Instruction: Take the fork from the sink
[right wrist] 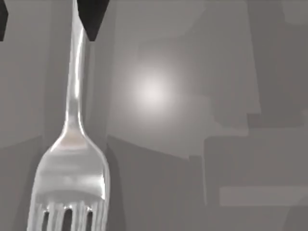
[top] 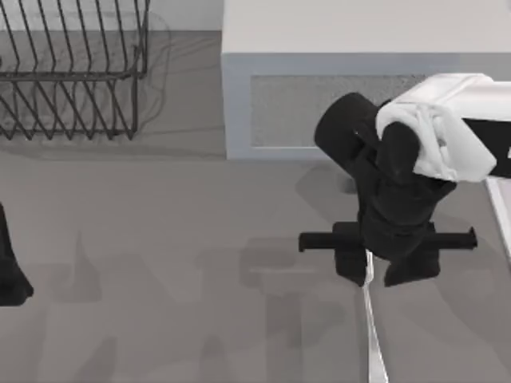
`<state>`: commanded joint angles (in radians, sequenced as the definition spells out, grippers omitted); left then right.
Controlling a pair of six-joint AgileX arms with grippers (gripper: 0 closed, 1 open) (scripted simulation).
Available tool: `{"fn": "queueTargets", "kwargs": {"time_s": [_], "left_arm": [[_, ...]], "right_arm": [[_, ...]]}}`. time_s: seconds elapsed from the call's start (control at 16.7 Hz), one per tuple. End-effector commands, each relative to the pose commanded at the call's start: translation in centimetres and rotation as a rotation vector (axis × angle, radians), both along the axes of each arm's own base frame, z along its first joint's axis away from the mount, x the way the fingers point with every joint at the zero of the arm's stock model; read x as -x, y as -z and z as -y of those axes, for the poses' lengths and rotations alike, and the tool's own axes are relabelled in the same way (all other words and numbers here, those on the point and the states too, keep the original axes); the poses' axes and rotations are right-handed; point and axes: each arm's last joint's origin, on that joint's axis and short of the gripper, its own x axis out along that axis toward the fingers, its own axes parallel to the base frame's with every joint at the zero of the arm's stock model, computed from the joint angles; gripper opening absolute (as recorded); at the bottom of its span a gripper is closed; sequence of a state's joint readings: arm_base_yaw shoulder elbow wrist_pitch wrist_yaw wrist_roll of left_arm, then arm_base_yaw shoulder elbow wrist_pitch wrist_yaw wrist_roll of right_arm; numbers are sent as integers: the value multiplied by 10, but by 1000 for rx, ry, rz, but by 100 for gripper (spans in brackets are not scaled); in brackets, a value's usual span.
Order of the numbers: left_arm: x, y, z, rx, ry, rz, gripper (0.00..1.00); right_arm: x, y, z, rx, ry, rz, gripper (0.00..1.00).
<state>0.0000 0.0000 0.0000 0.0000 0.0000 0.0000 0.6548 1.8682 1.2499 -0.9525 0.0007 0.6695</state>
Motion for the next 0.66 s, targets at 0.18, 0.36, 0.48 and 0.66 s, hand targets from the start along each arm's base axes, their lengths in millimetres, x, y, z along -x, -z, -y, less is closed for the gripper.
{"fn": "queueTargets", "kwargs": {"time_s": [0.18, 0.36, 0.48, 0.66], "left_arm": [[0, 0, 0, 0, 0, 0, 100], [0, 0, 0, 0, 0, 0, 100], [0, 0, 0, 0, 0, 0, 100], [0, 0, 0, 0, 0, 0, 100]], "right_arm": [[0, 0, 0, 0, 0, 0, 83], [0, 0, 0, 0, 0, 0, 100], [0, 0, 0, 0, 0, 0, 100], [0, 0, 0, 0, 0, 0, 100]]}}
